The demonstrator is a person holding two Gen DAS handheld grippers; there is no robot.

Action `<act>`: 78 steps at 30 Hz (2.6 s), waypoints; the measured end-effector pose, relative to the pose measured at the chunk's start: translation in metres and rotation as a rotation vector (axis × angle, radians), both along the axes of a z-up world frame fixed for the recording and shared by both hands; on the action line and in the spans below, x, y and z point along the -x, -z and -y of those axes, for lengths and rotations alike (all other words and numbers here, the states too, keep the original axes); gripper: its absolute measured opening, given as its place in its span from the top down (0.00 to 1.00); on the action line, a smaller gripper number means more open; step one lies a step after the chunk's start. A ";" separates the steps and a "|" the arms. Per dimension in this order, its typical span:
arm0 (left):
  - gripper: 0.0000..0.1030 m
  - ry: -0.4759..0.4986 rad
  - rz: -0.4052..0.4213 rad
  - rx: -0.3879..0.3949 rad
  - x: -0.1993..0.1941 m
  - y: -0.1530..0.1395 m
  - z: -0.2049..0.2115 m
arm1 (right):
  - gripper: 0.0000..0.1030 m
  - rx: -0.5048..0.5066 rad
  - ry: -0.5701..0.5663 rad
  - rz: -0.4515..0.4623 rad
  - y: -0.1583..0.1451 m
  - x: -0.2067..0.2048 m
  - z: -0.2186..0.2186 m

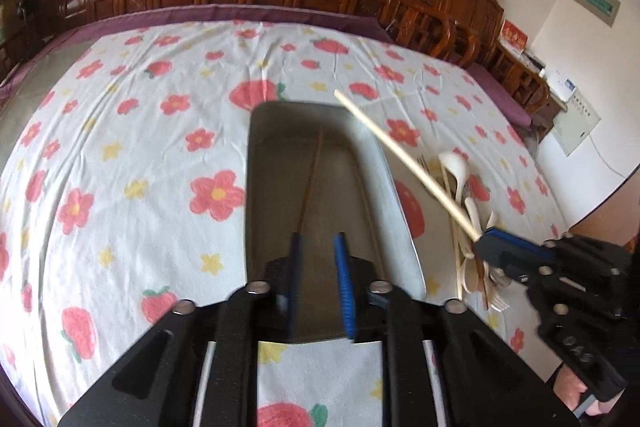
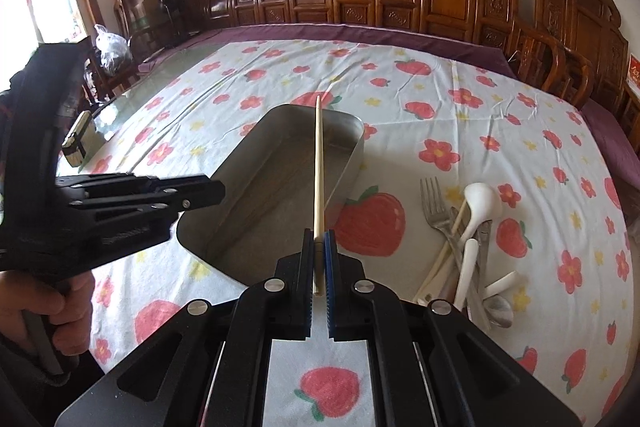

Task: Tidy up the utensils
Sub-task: 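Carry both chopsticks over the metal tray and open both tools to drop them, then return the right tool to the pile and grasp the cream plastic fork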

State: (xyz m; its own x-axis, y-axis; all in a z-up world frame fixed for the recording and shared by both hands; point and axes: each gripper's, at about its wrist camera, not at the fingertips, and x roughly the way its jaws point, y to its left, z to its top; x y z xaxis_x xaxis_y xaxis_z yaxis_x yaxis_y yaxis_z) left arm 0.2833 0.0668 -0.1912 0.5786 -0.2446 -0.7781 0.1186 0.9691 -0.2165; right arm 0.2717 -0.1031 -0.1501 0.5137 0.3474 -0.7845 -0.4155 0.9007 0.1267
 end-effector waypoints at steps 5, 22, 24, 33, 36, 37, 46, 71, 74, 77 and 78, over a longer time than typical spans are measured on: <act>0.82 -0.025 0.049 -0.021 0.001 -0.015 -0.015 | 0.94 0.001 0.006 -0.032 0.009 -0.007 -0.016; 0.82 -0.033 0.087 -0.054 0.001 -0.027 -0.035 | 0.86 -0.063 -0.017 -0.059 0.019 -0.019 -0.029; 0.82 -0.019 0.090 -0.051 0.002 -0.027 -0.031 | 0.86 -0.051 -0.014 -0.027 0.012 -0.011 -0.016; 0.70 0.062 0.142 -0.046 0.017 -0.037 0.001 | 0.86 0.036 0.083 0.016 -0.004 0.005 0.074; 0.59 0.086 0.172 -0.038 0.023 -0.042 0.011 | 0.86 0.053 0.118 0.009 -0.001 0.004 0.099; 0.58 0.091 0.177 -0.038 0.025 -0.043 0.015 | 0.86 0.058 0.127 0.005 0.001 0.005 0.104; 0.48 0.193 0.127 -0.015 0.037 -0.021 0.063 | 0.86 0.097 0.163 -0.075 0.042 0.010 0.128; 0.48 0.309 0.073 -0.041 0.054 0.008 0.111 | 0.81 0.124 0.127 -0.210 0.092 -0.022 0.100; 0.48 0.310 0.070 -0.045 0.054 0.010 0.111 | 0.91 0.126 0.136 -0.216 0.092 -0.023 0.099; 0.48 0.311 0.069 -0.048 0.054 0.011 0.111 | 0.93 0.129 0.163 -0.200 0.088 -0.020 0.102; 0.48 0.310 0.069 -0.049 0.054 0.011 0.111 | 0.93 0.117 0.166 -0.192 0.085 -0.017 0.104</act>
State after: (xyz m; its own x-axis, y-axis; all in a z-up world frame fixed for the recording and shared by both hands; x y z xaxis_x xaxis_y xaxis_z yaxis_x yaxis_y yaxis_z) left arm 0.2292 -0.0445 -0.2024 0.5341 -0.3809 -0.7547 0.4230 0.8934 -0.1516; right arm 0.2891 -0.2070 -0.2347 0.3941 0.1718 -0.9029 -0.2392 0.9677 0.0797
